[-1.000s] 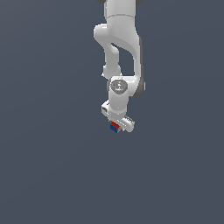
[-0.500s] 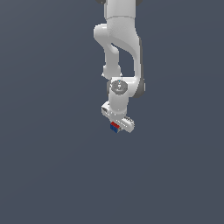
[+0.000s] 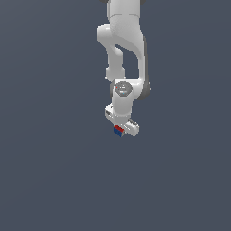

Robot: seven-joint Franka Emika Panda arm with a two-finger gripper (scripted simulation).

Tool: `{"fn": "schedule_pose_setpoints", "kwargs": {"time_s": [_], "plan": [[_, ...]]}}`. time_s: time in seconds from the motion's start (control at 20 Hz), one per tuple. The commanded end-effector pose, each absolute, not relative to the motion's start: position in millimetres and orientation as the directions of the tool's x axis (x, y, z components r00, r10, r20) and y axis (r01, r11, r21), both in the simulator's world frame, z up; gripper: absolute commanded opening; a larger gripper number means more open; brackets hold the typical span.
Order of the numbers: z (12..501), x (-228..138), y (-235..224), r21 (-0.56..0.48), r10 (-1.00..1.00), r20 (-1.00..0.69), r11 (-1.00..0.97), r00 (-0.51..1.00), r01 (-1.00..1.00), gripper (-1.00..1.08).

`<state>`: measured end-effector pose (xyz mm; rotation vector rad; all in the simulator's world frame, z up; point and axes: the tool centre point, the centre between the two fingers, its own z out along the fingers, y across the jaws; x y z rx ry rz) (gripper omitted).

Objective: Pick up the object and move it to a goal position.

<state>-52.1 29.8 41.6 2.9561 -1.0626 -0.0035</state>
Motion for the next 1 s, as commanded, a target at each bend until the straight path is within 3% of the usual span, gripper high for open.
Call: {"fn": "schedule_pose_setpoints", "kwargs": {"time_s": [0.0,0.4,0.95], "plan": [[51,-48,30,-0.001,-0.637,0.000,-0.771,0.771,-0.637,-1.00],[101,-32,34,0.000,-0.637,0.000,-0.771,0.771,-0.637,-1.00],[207,2,40,0.001,-0.638,0.001,-0.770,0.770,-0.638,-1.00]]}}
